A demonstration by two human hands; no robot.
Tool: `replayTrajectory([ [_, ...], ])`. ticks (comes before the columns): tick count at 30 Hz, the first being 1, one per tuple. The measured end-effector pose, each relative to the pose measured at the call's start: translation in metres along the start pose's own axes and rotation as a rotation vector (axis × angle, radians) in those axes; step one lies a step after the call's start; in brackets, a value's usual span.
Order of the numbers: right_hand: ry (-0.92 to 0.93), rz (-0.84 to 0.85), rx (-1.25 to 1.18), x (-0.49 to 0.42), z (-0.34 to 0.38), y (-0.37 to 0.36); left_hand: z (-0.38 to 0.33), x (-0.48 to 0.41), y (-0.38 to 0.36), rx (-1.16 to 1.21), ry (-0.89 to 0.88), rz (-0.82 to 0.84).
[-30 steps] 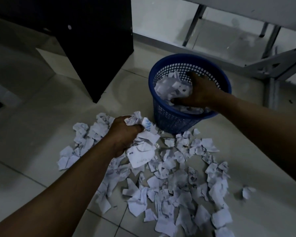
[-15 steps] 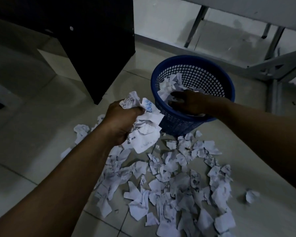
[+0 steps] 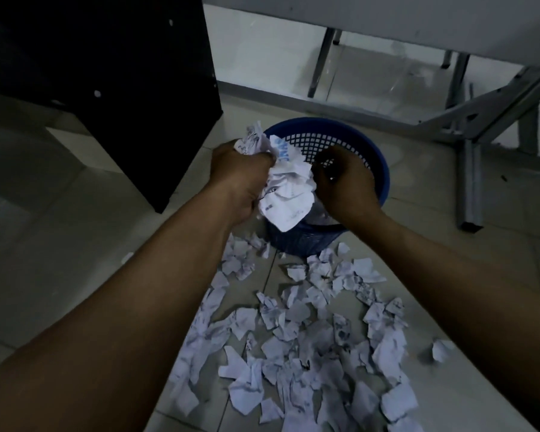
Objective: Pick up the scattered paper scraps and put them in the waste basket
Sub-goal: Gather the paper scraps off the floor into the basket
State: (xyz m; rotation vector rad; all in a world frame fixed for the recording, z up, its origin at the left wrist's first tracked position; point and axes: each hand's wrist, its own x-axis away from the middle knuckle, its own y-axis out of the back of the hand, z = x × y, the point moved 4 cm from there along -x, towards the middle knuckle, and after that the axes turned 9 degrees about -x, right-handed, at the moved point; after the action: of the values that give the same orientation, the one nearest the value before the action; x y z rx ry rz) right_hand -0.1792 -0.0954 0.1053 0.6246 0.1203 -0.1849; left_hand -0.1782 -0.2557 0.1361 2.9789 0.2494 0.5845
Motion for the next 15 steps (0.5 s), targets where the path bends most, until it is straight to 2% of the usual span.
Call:
replayTrajectory([
  [4, -0.108, -0.164, -0.153, 0.006, -0.004, 0.014, -0.003, -0.018, -0.024, -0.161, 0.000, -0.076],
  [9, -0.098, -0.315, -0.166, 0.021, -0.012, 0.035, -0.005, -0.029, -0.043, -0.328, -0.041, -0.209],
  [12, -0.072, -0.423, -0.174, 0.031, -0.024, 0.047, -0.009, -0.036, -0.053, -0.423, -0.107, -0.186],
  [15, -0.165, -0.488, -0.217, 0.045, -0.048, 0.051, -0.009, -0.040, -0.066, -0.578, -0.177, -0.067],
])
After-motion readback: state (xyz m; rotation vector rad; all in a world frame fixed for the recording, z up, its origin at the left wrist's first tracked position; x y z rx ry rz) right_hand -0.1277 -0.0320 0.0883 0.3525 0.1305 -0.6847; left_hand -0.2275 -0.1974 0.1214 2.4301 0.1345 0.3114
